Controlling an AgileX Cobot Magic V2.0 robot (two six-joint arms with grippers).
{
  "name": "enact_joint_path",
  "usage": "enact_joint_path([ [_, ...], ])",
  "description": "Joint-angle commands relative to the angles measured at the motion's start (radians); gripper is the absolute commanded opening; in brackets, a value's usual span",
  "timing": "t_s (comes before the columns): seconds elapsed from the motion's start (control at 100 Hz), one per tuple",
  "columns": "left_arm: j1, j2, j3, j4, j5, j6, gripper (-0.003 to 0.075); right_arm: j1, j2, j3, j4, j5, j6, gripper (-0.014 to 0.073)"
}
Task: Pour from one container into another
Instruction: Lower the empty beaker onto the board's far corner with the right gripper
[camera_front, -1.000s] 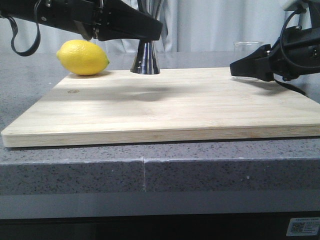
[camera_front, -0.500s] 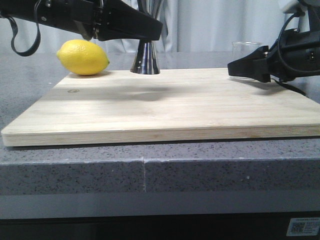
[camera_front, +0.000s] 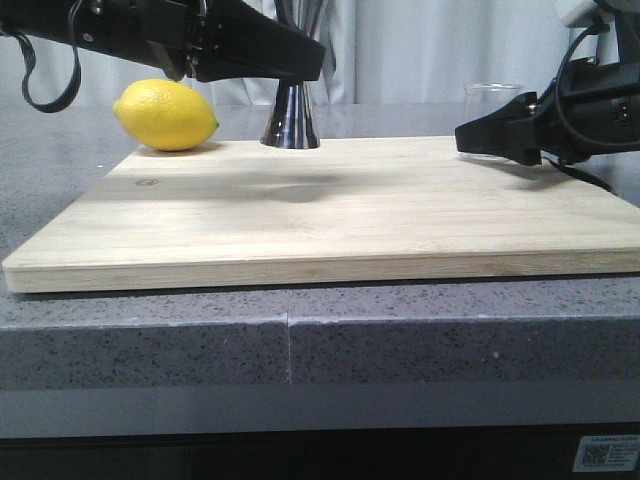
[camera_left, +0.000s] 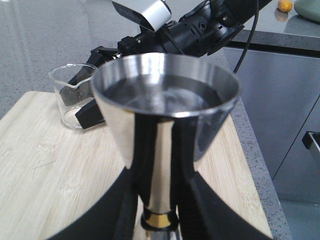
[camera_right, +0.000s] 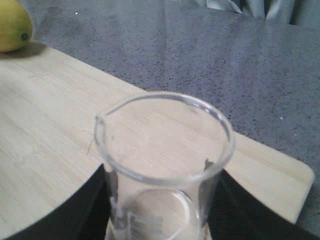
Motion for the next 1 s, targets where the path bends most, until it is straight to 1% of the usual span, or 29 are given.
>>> enact_joint_path([
  [0.0,-0.005,-0.056,-0.028,-0.069,-0.183,-0.003,0.0113,-0.006,-0.032,-0.02,0.026,-0.015,-0.008,0.018],
  [0.17,-0.005,-0.056,-0.028,-0.069,-0.183,-0.003,0.0113,-0.006,-0.032,-0.02,0.026,-0.007,-0.008,0.0271],
  [0.23,-0.005,-0.056,-0.028,-0.069,-0.183,-0.003,0.0113,-0.006,-0.032,-0.02,0.026,-0.007,-0.008,0.0284],
  [0.4,-0.005,-0.056,-0.028,-0.069,-0.183,-0.003,0.0113,-0.006,-0.032,-0.02,0.026,-0.007,-0.008,0.0288],
  [0.64,-0.005,-0.056,-0.028,-0.069,-0.183,-0.003,0.0113,-0.006,-0.032,-0.02,0.026,-0.007,-0.008,0.04],
  [0.82,-0.005,-0.056,-0.028,-0.069,-0.183,-0.003,0.0113,-0.006,-0.032,-0.02,0.027,-0.007,-0.008,0.0441],
  [0.99,-0.005,-0.056,-0.028,-0.069,-0.183,-0.003,0.0113,-0.006,-0.032,-0.02,0.047,-0.013,-0.008,0.0507],
])
